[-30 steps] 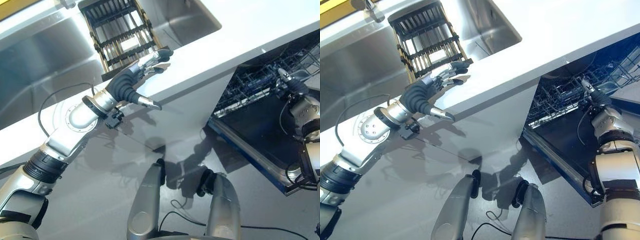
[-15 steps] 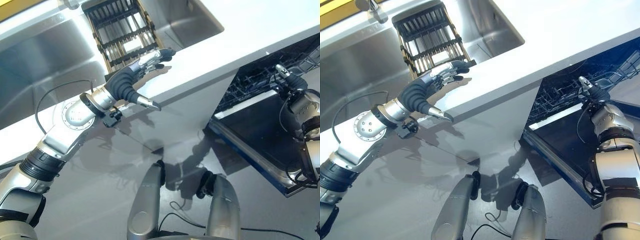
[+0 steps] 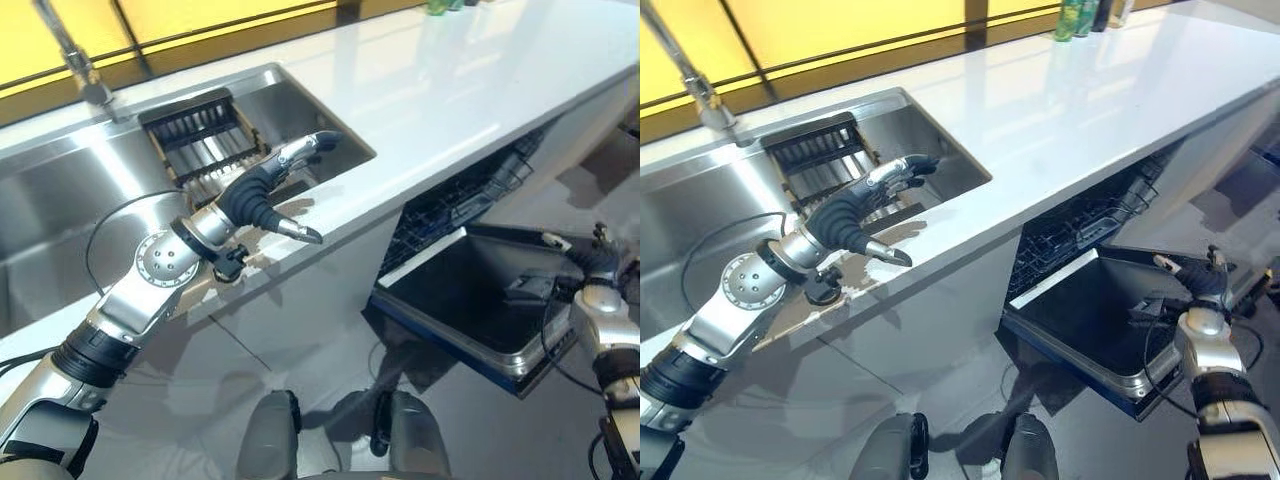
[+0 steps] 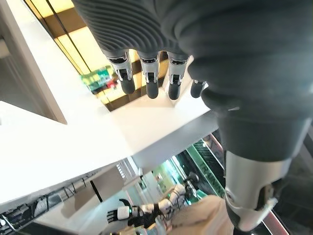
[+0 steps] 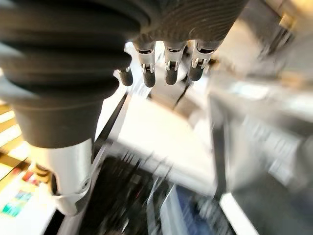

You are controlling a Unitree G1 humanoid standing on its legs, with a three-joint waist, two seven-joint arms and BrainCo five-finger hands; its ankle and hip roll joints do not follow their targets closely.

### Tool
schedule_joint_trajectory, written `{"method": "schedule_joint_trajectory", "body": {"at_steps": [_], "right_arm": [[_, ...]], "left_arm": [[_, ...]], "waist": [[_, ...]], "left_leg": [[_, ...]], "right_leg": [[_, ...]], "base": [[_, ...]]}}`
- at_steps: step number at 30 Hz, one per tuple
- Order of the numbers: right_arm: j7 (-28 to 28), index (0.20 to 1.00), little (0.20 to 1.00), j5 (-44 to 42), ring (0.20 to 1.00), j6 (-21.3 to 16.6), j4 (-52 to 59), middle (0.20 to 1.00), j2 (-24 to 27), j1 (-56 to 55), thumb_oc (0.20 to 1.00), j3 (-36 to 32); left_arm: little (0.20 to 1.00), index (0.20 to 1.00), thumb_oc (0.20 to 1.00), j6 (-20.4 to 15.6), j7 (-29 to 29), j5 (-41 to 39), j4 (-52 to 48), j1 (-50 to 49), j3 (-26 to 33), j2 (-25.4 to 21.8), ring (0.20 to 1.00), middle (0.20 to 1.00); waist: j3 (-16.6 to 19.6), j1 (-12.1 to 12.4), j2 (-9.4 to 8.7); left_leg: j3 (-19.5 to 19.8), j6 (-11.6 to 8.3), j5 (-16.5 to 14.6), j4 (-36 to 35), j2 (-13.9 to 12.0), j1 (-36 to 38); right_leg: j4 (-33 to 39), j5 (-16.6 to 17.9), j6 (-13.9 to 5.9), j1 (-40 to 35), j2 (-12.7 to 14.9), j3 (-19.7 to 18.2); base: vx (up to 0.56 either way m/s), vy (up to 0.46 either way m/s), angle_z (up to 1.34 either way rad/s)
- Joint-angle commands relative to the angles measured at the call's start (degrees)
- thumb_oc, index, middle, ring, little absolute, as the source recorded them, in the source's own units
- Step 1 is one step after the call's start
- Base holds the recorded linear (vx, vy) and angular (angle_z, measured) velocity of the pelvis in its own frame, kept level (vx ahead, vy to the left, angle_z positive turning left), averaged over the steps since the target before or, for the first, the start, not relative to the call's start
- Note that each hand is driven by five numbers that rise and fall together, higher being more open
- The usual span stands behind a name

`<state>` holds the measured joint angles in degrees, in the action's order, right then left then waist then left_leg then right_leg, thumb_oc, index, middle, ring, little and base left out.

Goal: Pick up plates and place into dishwasher.

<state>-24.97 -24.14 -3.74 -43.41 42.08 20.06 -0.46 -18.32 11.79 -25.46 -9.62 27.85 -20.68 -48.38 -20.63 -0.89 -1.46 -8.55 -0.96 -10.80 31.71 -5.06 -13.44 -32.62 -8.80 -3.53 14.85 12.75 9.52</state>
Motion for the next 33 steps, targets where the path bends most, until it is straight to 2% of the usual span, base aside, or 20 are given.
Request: {"method": "schedule_joint_trajectory", "body": {"at_steps": [1,5,7,9,12,16,18,21,23,26,31,33], "right_arm": [[-2.19,1.000,1.000,0.22,1.000,-3.73,0.89,1.000,-0.78,-1.63,1.000,-3.15],[0.11,1.000,1.000,-3.69,1.000,-3.04,-4.01,1.000,-1.79,-3.62,1.000,-5.53],[4.09,1.000,1.000,-9.44,1.000,-3.16,-9.71,1.000,-2.88,-3.87,1.000,-6.53],[7.52,1.000,1.000,-11.57,1.000,-3.58,-14.35,1.000,-3.93,-3.84,1.000,-6.58],[13.92,1.000,1.000,-21.32,1.000,-2.70,-20.32,1.000,-6.06,-2.26,1.000,-5.84],[21.03,1.000,1.000,-29.91,1.000,-1.77,-26.09,1.000,-9.09,0.57,1.000,-4.98],[26.32,1.000,1.000,-34.84,1.000,-1.32,-26.94,1.000,-11.06,1.88,1.000,-4.07],[35.27,1.000,1.000,-42.40,1.000,0.25,-27.56,1.000,-13.68,4.14,1.000,-2.86],[45.54,1.000,1.000,-49.56,1.000,2.15,-26.29,1.000,-15.88,7.11,1.000,-1.26],[56.71,1.000,1.000,-56.25,1.000,1.88,-22.28,1.000,-18.26,9.39,1.000,1.07],[63.00,1.000,1.000,-63.77,1.000,1.22,-11.12,1.000,-18.84,14.07,1.000,3.24],[61.81,1.000,1.000,-65.00,1.000,0.68,-6.45,1.000,-18.74,16.24,1.000,3.90]], "left_arm": [[1.000,1.000,1.000,-4.10,0.09,1.16,-4.33,-4.29,5.49,3.48,1.000,1.000],[1.000,1.000,1.000,-3.76,0.73,0.99,-4.51,-4.31,5.62,4.13,1.000,1.000],[1.000,1.000,1.000,-3.17,0.72,0.81,-4.77,-3.58,5.10,4.54,1.000,1.000],[1.000,1.000,1.000,-2.91,0.54,1.08,-4.89,-3.01,4.42,5.02,1.000,1.000],[1.000,1.000,1.000,-2.39,-0.30,1.50,-5.16,-1.45,2.85,5.51,1.000,1.000],[1.000,1.000,1.000,-2.00,-0.54,1.54,-4.98,0.91,1.08,6.34,1.000,1.000],[1.000,1.000,1.000,-1.80,-0.69,1.44,-4.87,1.86,0.33,6.89,1.000,1.000],[1.000,1.000,1.000,-1.75,0.24,1.29,-4.41,2.53,-0.13,7.86,1.000,1.000],[1.000,1.000,1.000,-2.54,1.28,1.07,-3.65,2.88,-0.27,8.76,1.000,1.000],[1.000,1.000,1.000,-4.66,2.75,0.08,-2.21,2.37,0.23,9.19,1.000,1.000],[1.000,1.000,1.000,-5.78,4.72,-1.63,-1.01,1.46,1.66,8.34,1.000,1.000],[1.000,1.000,1.000,-5.64,5.54,-1.70,-0.88,1.37,1.88,8.21,1.000,1.000]], "waist": [[0.10,-1.27,1.31],[-0.13,-1.97,1.38],[-0.85,-2.05,1.67],[-1.34,-1.96,1.98],[-2.49,-1.40,2.69],[-3.52,-0.31,3.88],[-4.07,0.22,4.52],[-4.49,1.00,5.35],[-5.00,1.61,6.18],[-5.19,2.07,7.09],[-5.40,2.40,7.41],[-5.51,2.56,7.32]], "left_leg": [[-3.95,3.24,-2.31,-1.19,-0.33,3.38],[-4.68,3.77,-3.50,0.47,-0.40,2.98],[-4.67,4.27,-5.12,2.86,-0.38,2.25],[-4.38,4.63,-5.87,4.57,-0.31,1.29],[-3.62,5.27,-6.88,7.28,0.11,-0.49],[-2.14,5.70,-7.86,10.37,0.89,-2.87],[-1.26,5.88,-8.19,11.74,1.36,-3.87],[-0.18,5.82,-8.35,12.89,2.09,-4.77],[0.42,5.53,-8.07,13.23,2.53,-5.18],[0.89,5.07,-7.49,13.08,2.90,-5.48],[1.41,4.53,-6.61,13.00,3.03,-6.28],[1.64,4.36,-6.45,13.21,2.94,-6.69]], "right_leg": [[8.00,4.47,0.97,-5.12,-1.87,-1.69],[7.02,3.91,1.22,-4.66,-2.23,-2.23],[4.82,2.74,1.54,-3.89,-2.36,-2.31],[3.11,2.13,1.89,-2.99,-2.43,-2.35],[-0.36,0.82,2.74,-1.16,-2.34,-2.16],[-4.57,-0.79,3.70,1.11,-2.04,-1.66],[-6.45,-1.44,4.12,2.04,-1.66,-1.40],[-8.24,-1.98,4.46,2.89,-1.03,-1.09],[-9.25,-2.21,4.59,3.48,-0.32,-0.92],[-10.11,-2.40,4.47,4.14,0.40,-0.77],[-10.85,-2.18,4.09,5.25,1.20,-0.64],[-11.26,-2.14,3.94,5.64,1.48,-0.47]], "base": [[0.00,0.034,-0.23],[-0.02,0.012,-0.13],[-0.02,0.003,-0.10],[-0.01,-0.002,-0.02],[-0.06,-0.006,0.03],[-0.06,-0.017,0.08],[-0.04,-0.013,0.13],[-0.02,-0.006,0.12],[-0.03,0.016,0.06],[0.00,0.006,-0.02],[-0.01,-0.003,-0.11],[-0.01,-0.026,-0.25]]}}
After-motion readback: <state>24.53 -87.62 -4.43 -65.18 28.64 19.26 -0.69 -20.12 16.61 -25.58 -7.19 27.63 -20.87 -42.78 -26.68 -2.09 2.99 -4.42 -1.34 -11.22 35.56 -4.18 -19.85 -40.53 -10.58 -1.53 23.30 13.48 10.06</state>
